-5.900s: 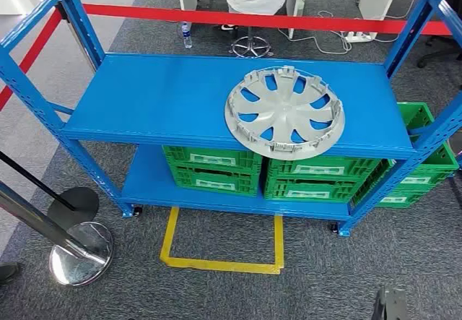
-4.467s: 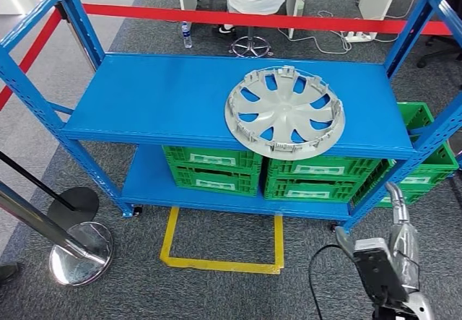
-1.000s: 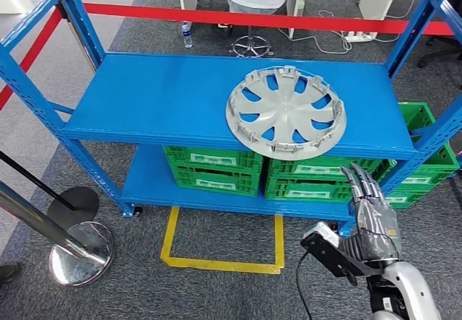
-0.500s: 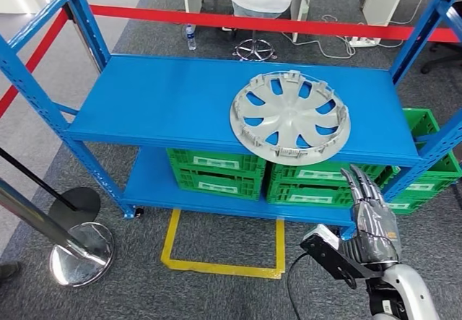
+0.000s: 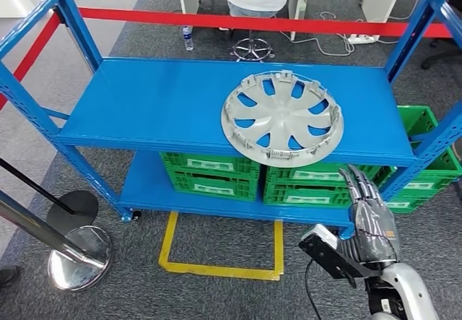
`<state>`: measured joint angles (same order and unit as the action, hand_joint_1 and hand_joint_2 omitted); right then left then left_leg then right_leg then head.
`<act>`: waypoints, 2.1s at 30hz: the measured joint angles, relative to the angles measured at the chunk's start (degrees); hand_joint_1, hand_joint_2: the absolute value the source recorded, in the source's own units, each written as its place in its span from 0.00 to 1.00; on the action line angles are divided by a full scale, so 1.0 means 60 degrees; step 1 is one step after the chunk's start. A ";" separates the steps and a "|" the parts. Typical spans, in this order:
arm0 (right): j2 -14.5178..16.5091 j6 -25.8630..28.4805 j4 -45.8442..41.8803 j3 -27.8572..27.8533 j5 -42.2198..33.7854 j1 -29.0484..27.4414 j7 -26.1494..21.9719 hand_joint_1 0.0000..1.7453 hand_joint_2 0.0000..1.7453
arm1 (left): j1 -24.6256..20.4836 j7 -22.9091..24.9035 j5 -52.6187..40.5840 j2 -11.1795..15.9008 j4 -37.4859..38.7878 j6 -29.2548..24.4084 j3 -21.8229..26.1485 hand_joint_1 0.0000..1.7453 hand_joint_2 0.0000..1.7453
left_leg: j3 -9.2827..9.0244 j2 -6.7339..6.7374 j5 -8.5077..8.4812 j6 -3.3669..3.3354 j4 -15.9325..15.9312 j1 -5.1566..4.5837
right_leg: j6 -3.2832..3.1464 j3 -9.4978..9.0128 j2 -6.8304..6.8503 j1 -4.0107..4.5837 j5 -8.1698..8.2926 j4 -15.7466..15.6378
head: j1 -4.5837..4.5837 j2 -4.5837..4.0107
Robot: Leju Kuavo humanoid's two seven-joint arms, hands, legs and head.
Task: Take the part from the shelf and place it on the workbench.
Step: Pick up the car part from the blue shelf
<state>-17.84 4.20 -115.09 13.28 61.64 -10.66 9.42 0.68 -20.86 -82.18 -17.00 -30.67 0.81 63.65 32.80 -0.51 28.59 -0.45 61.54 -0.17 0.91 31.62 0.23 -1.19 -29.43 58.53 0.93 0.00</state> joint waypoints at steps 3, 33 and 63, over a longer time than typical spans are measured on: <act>0.0000 0.0000 -0.0001 0.0005 -0.0001 0.0004 0.0001 0.00 1.00 | -0.0008 -0.0002 0.0000 -0.0007 0.0000 0.0000 0.0000 0.00 0.00 | -0.0145 0.0004 -0.0023 -0.0072 -0.0518 -0.0030 | 0.0144 0.0055 0.0006 0.0023 0.0031 -0.0030 | -0.0008 0.0000; 0.0004 0.0004 -0.0005 0.0040 -0.0001 0.0026 0.0000 0.00 1.00 | -0.0009 -0.0010 -0.0004 -0.0016 -0.0007 0.0000 0.0017 0.00 0.00 | -0.0149 0.0009 -0.0077 0.0123 -0.0581 0.0077 | 0.0185 -0.0052 0.0002 0.0011 0.0082 -0.0197 | 0.0021 0.0000; 0.0004 -0.0102 -0.0063 -0.0049 -0.0147 -0.0291 0.0127 0.00 1.00 | 0.0079 -0.0109 -0.0023 -0.0015 -0.0056 -0.0107 0.0032 0.00 0.00 | 0.0409 0.0048 -0.0408 0.0020 -0.0175 -0.0009 | 0.0114 -0.1004 -0.0031 0.0064 -0.0769 -0.0309 | -0.0012 -0.0004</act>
<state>-17.81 3.58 -115.47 12.98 60.76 -12.41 10.19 1.15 -21.51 -82.32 -17.09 -31.00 0.16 63.84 35.25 -0.22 26.15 -0.33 60.49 -0.22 1.60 25.60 0.05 -0.80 -34.04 56.67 0.86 -0.02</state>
